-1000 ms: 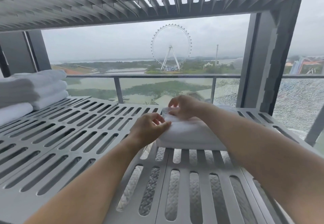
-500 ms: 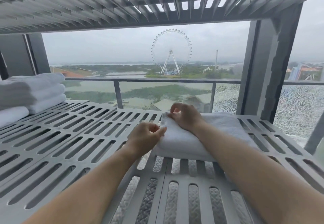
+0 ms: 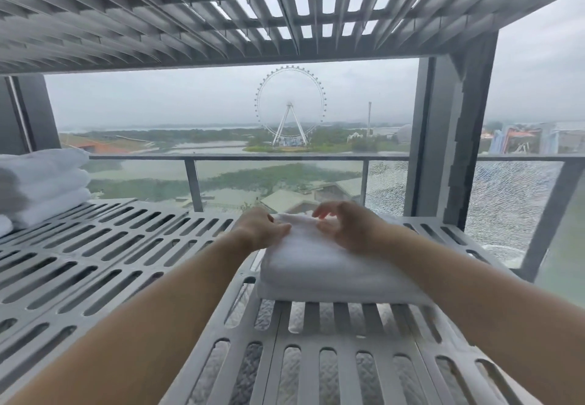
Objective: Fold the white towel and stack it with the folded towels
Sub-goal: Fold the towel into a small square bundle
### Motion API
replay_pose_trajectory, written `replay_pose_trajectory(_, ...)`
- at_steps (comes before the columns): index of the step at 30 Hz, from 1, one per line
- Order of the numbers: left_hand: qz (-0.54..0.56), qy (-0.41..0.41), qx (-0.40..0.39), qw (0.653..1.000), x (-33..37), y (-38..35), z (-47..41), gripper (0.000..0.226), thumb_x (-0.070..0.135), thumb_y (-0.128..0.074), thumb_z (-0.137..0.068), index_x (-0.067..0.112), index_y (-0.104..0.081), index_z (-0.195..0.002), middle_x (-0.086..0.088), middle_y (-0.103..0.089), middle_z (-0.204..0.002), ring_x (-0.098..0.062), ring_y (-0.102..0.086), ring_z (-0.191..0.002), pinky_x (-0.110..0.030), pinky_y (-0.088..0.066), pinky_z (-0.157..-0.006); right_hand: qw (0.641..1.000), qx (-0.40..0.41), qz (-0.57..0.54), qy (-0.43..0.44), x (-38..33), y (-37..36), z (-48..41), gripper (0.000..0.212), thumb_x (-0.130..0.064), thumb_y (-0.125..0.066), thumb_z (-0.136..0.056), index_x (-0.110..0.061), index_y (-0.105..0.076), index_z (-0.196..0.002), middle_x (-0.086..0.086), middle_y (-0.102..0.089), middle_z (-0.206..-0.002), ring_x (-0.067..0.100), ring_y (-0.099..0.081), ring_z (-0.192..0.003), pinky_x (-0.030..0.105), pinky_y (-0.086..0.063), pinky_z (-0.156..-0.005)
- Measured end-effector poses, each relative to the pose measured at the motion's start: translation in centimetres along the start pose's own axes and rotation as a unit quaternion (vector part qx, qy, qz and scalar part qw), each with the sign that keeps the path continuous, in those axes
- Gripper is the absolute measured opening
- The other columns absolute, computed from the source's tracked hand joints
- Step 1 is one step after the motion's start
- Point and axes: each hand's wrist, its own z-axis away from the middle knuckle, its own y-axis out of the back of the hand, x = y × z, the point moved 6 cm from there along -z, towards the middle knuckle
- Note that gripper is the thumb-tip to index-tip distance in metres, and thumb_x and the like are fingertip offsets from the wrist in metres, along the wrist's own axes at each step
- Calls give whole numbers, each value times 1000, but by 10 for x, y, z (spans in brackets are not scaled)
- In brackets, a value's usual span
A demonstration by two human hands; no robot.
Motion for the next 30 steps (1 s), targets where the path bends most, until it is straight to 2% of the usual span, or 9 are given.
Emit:
replay_pose_trajectory(3,29,5,36,999,2,-4,-3,34,33,-57,-87,13,-51,-61,-1,-50,-59,-14,-45,-54,-26,-31,-49,1000,-8,5,-19,16,8,12,28,-35,-46,-93,-24,-58,-115,3,-58,-126,21,-50,-117,35,-38,-100)
replay_pose_trajectory(6,32,9,73,997,5,-11,-4,20,28,-48,-93,9,-52,-90,-11,-62,-93,-25,-54,-82,-30,-38,-70,999,-17,-17,-35,25,7,16,35,-40,-41,-95,-23,-57,-120,2,-56,-130,20,-50,-119,34,-38,-99)
replay_pose_trajectory(11,-43,48,63,996,0,-16,-2,42,24,-36,-97,0,-36,-132,-18,-57,-121,-34,-53,-110,-37,-41,-87,1000,-14,-10,-19,25,-1,17,42,-45,-34,-96,-22,-57,-123,1,-58,-129,19,-51,-118,35,-40,-98)
replay_pose_trajectory(15,-57,57,19,997,-3,-16,-4,41,21,-38,-97,-3,-39,-130,-19,-57,-122,-32,-53,-112,-33,-40,-85,999,33,15,-37,34,11,21,39,-46,-36,-94,-27,-62,-116,0,-64,-121,20,-57,-108,35,-45,-89)
replay_pose_trajectory(21,-157,-53,125,978,28,-4,11,43,13,-51,-89,12,-37,-129,-12,-48,-126,-29,-49,-113,-39,-43,-87,991,-86,84,-60,42,0,25,43,-45,-27,-97,-37,-35,-138,-7,-32,-149,16,-26,-138,41,-18,-113)
replay_pose_trajectory(23,-179,-154,85,968,52,-13,15,41,8,-47,-89,15,-43,-129,-9,-45,-132,-26,-44,-119,-35,-39,-95,992,-76,73,-65,41,3,22,43,-40,-33,-95,-35,-35,-138,-6,-31,-150,17,-26,-138,45,-17,-113)
replay_pose_trajectory(25,-169,-211,-32,962,64,-34,20,39,19,-39,-96,12,-42,-135,-10,-41,-142,-25,-37,-130,-28,-27,-104,998,8,48,-44,36,13,22,39,-29,-45,-91,-29,-48,-130,-3,-44,-142,20,-40,-129,43,-31,-107)
replay_pose_trajectory(27,-157,-185,-133,961,54,-52,20,53,42,-28,-98,18,-25,-145,-9,-21,-154,-23,-17,-142,-34,-12,-115,996,83,31,-3,33,21,26,25,-22,-51,-87,-28,-64,-107,-4,-62,-120,19,-56,-110,35,-45,-93)
replay_pose_trajectory(30,-164,-115,-174,964,30,-61,12,66,62,-18,-92,31,-2,-148,-6,2,-158,-24,4,-144,-44,2,-117,999,-2,-8,-41,48,12,31,28,-23,-46,-90,-32,-67,-107,-7,-61,-124,15,-54,-113,26,-39,-92)
